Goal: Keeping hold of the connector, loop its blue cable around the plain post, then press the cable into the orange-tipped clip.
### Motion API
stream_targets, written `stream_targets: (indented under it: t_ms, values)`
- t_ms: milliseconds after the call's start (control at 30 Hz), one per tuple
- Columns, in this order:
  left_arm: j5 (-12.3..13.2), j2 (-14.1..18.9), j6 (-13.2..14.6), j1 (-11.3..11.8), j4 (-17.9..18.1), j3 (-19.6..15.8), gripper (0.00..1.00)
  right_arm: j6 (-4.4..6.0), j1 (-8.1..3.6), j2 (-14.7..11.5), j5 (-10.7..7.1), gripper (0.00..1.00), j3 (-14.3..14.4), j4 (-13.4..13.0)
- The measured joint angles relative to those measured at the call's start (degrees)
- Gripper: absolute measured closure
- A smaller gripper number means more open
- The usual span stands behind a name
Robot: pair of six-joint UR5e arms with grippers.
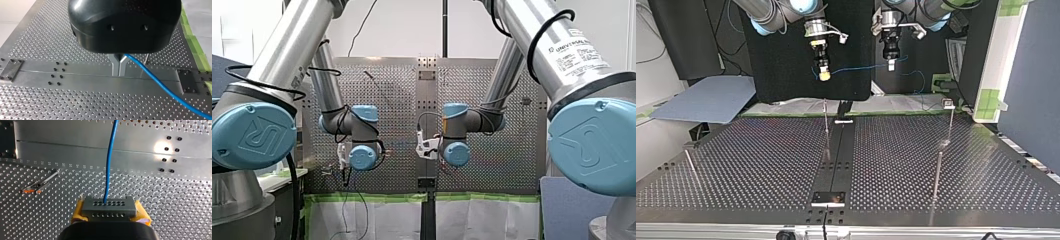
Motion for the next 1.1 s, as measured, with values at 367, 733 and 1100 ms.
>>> stream_targets:
  t_ms: [367,733,1100]
  values:
    - [0.0,0.0,0.0,0.0,0.0,0.0,1.0,0.0,0.0,0.0,0.0,1.0,0.0,0.0]
    - [0.0,0.0,0.0,0.0,0.0,0.0,0.98,0.01,0.0,0.0,0.0,1.0,0.01,0.0]
    - [0.11,-0.17,0.06,0.08,0.04,-0.12,0.98,0.03,0.0,0.0,0.0,1.0,0.0,0.0]
